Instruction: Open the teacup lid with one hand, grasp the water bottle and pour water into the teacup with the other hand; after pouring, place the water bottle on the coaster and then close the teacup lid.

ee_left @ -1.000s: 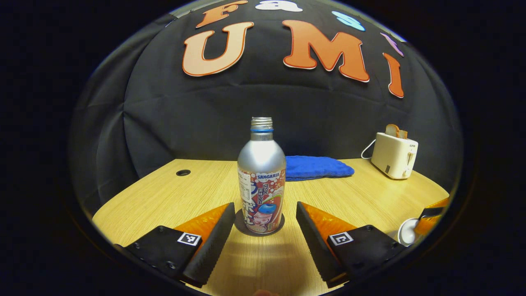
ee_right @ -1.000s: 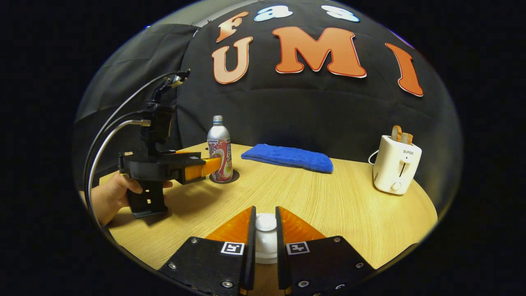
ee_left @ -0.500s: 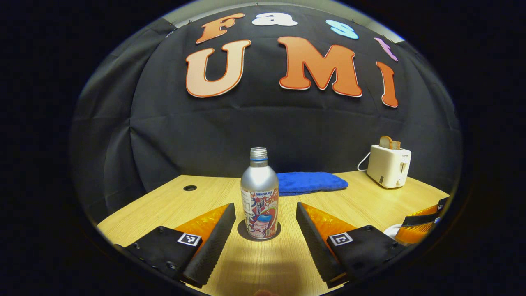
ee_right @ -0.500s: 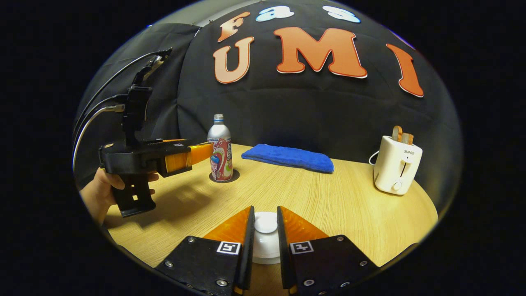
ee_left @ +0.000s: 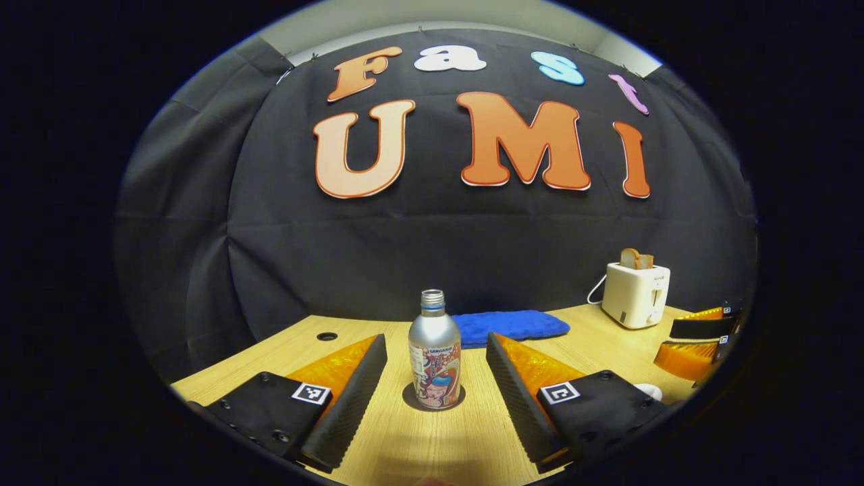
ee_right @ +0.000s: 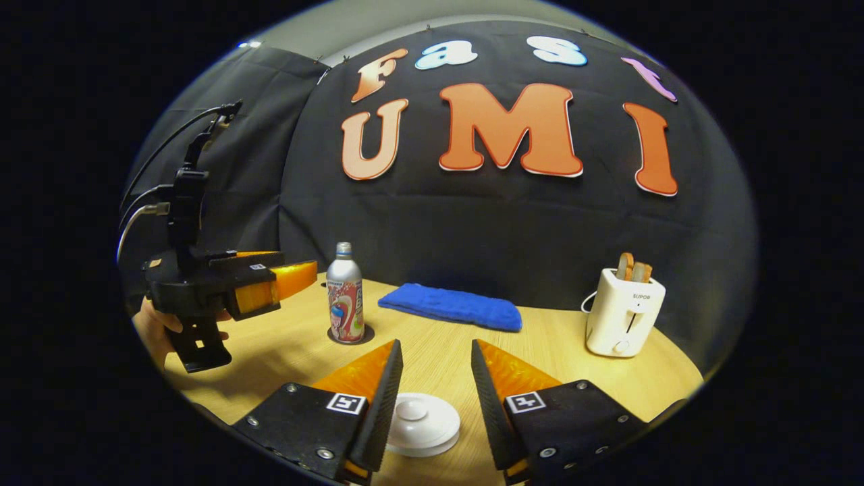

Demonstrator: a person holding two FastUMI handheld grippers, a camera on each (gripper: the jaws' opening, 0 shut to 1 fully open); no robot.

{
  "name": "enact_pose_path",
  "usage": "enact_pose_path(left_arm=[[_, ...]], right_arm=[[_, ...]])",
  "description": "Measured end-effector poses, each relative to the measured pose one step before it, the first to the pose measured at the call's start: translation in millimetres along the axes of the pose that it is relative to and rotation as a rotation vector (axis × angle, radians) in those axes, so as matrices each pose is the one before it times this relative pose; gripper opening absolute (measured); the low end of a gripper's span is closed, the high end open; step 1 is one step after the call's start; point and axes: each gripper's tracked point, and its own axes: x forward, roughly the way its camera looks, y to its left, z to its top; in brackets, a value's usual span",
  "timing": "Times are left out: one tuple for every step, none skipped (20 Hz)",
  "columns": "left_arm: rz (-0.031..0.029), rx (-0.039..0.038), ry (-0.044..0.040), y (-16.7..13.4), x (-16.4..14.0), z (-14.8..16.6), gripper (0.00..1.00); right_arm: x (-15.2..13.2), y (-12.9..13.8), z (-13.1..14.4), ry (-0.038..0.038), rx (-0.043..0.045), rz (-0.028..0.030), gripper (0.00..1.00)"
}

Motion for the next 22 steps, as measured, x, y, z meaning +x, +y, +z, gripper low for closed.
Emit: enact_pose_path(left_arm=[[0.00287,-0.00111,-0.00915,0.68,-2.29,2.91,0.97],[-0.00141,-0.00515,-0.00855,-1.22,-3.16,3.32,0.97],[0.00206,-0.00560,-0.00617,0.11,-2.57,2.64,0.97],[-0.00355,-0.00413,-0.00384,-0.58,-3.93,1.18,0.97],[0.00344,-0.00038,-0.00522,1.86,-2.73,1.17,0.97],[-0.00068,-0.00463,-0.00678,0.47,-1.92,1.62,1.00],[0.00554,-0.00420,-0.00896,2.06,-1.92,2.38,1.00],[0.00852,-0.00314,-0.00952,4.29,-2.01,2.26,0.98],[0.00764,0.00056,-0.00651,4.49,-2.96,1.69,0.97],[0.00991,-0.00019,-0.00328,2.06,0.24,-0.40,1.00],[0.00141,0.00039,-0.00261,4.59,-0.73,-3.62,1.00],[0.00408,-0.00029,-0.00162,1.35,-1.37,0.07,1.00],[-0.00133,0.00273,0.00045,0.21,-1.14,0.19,1.00],[0.00093,0.00161,0.00108,0.09,-1.53,-0.18,1.00],[-0.00388,-0.00341,-0.00171,-0.40,-1.02,0.94,1.00],[-0.00166,-0.00694,-0.00107,-2.02,-0.68,0.63,1.00],[-0.00353,-0.00710,0.00100,-1.93,-0.65,0.17,1.00],[-0.00437,-0.00726,0.00127,-2.59,-0.24,-0.96,1.00],[-0.00327,-0.00265,-0.00407,-2.74,-1.31,1.03,0.97],[-0.00401,0.00093,-0.00594,-3.11,-0.27,1.40,0.94],[-0.00099,0.00361,-0.00534,-1.23,-1.28,1.50,0.94],[-0.00466,0.00354,-0.00571,-4.33,-1.01,0.59,0.94]], right_arm=[[-1.50,-2.79,6.58,-0.01977,-0.00432,-0.01193,0.63],[-1.31,-3.21,7.23,-0.02147,-0.00165,-0.01314,0.70],[-2.17,-1.69,6.78,-0.01989,-0.00339,-0.00753,0.74],[-0.01,-1.51,6.91,-0.01743,-0.00978,-0.00786,0.75],[-1.88,-2.38,5.99,-0.01631,-0.01314,-0.01103,0.77],[-2.45,-1.78,6.54,-0.01964,-0.00893,-0.00725,0.78],[-1.37,-1.15,5.42,-0.01848,-0.00528,-0.00742,0.80],[-1.15,-1.22,4.56,-0.01644,-0.00239,-0.00632,0.80],[-1.10,-0.85,3.79,-0.01176,-0.00131,-0.00405,0.82],[-0.68,-1.50,1.54,-0.00502,-0.00026,-0.00479,0.82],[0.43,-1.12,0.40,-0.00133,0.00108,-0.00426,0.83],[-1.01,-1.73,-0.07,0.00126,0.00018,-0.00590,0.83],[-0.83,-1.34,0.54,0.00105,-0.00038,-0.00289,0.83],[-0.54,-0.37,0.27,0.00192,-0.00261,-0.00237,0.83],[-0.27,-1.47,-0.35,-0.00126,-0.00122,-0.00414,0.83],[0.47,-0.36,1.78,-0.00307,-0.00104,-0.00190,0.83],[-0.29,-1.11,1.72,-0.00573,0.00128,-0.00275,0.83],[0.16,-0.01,0.91,-0.00138,0.00175,-0.00178,0.83],[-0.02,-1.78,1.53,-0.00160,0.00287,-0.00457,0.83],[0.22,-1.88,1.29,-0.00238,0.00399,-0.00509,0.83],[0.25,-0.77,0.20,0.00155,0.00367,-0.00405,0.83],[-0.19,-0.95,0.81,-0.00116,0.00360,-0.00333,0.83]])
